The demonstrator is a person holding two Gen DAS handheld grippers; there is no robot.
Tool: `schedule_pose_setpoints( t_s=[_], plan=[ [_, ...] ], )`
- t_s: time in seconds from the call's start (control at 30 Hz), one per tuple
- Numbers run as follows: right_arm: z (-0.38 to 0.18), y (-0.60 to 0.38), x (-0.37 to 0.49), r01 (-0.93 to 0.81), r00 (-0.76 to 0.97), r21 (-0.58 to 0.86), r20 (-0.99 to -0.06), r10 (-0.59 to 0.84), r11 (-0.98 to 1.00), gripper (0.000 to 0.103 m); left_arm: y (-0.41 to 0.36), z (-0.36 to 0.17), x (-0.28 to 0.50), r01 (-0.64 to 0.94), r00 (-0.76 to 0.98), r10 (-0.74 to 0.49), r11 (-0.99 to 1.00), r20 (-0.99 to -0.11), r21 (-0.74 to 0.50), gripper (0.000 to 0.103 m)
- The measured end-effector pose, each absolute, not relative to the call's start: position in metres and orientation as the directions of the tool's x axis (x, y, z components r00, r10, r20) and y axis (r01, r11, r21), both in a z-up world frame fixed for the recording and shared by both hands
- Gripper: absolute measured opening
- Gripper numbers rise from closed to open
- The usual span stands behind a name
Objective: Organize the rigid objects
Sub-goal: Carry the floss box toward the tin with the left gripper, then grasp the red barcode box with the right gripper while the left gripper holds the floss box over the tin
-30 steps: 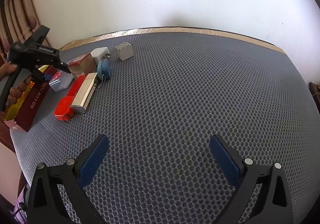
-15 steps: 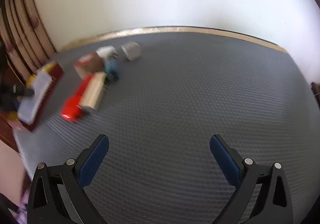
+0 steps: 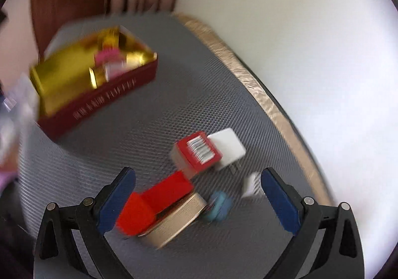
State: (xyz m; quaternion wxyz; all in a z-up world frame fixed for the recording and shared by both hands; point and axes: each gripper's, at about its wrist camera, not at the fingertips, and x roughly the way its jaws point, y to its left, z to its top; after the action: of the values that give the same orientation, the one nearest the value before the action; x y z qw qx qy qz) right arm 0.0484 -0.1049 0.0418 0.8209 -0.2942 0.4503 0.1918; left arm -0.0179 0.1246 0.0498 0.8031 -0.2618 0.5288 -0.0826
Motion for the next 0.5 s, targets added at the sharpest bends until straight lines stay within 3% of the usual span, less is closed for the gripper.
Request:
schedule_pose_setpoints(
  t_s=[0.2, 0.5],
  plan=[
    [0.021, -0.090, 0.086, -0.671, 0.459, -0.359, -0.888, -0.018, 0.649, 0.099, 0.146, 0.061, -0.024, -0.162, 0.452, -0.393, 0.847, -0.801, -0.506, 0.067],
    [0.007, -0.087, 0.107, -0.714, 0.360, -0.282, -0.933, -0.009, 0.641, 0.099, 0.172, 0.066, -0.026, -0.178, 0.451, -0.397, 0.837, -0.799, -0.517, 0.067]
  ],
)
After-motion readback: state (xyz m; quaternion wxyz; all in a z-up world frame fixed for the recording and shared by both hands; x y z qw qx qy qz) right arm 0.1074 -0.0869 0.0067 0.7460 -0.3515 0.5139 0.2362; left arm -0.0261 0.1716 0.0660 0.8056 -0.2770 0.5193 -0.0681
